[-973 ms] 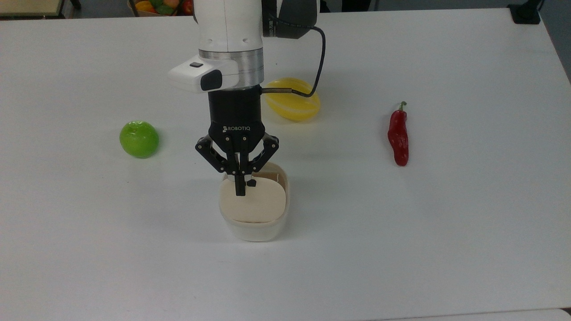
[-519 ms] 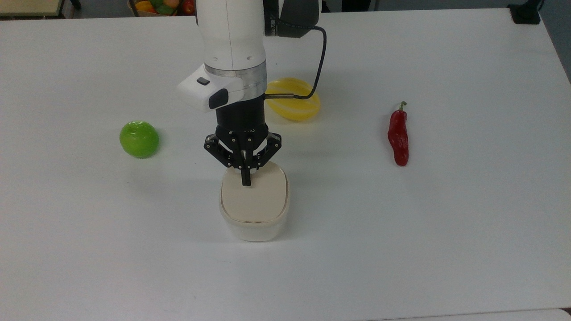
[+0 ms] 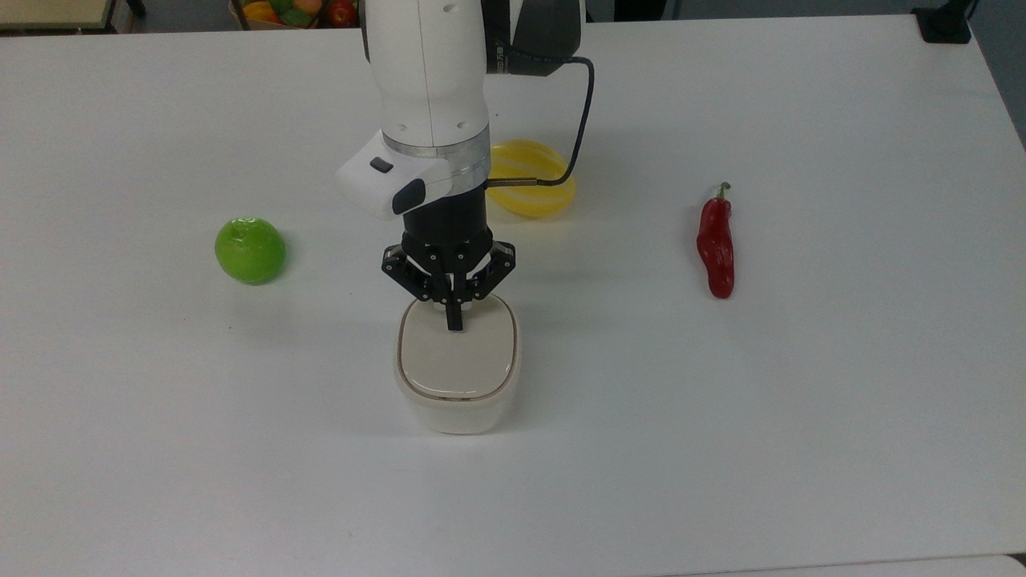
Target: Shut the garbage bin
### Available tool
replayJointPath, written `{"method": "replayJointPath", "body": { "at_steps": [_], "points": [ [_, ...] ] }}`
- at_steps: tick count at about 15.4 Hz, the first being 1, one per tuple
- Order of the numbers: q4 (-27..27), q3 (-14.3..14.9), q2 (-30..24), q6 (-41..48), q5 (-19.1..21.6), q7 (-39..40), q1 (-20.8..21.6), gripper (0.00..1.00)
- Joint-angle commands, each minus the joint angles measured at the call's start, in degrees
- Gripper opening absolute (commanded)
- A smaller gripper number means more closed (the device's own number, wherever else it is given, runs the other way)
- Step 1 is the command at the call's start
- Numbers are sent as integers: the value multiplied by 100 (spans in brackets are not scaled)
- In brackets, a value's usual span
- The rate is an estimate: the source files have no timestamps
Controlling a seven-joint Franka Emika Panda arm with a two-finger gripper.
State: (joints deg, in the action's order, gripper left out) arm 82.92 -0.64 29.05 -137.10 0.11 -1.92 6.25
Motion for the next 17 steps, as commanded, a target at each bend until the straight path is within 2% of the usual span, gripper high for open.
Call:
{"method": "replayJointPath", "body": {
  "at_steps": [1,9,14,17],
  "points": [
    [83,11,74,122,103,-19,78,0],
    [119,11,93,122,103,-28,139,0],
    [92,11,-425,604,112,-45,131,0],
    [101,20,-785,1288,94,-28,104,0]
  ]
}}
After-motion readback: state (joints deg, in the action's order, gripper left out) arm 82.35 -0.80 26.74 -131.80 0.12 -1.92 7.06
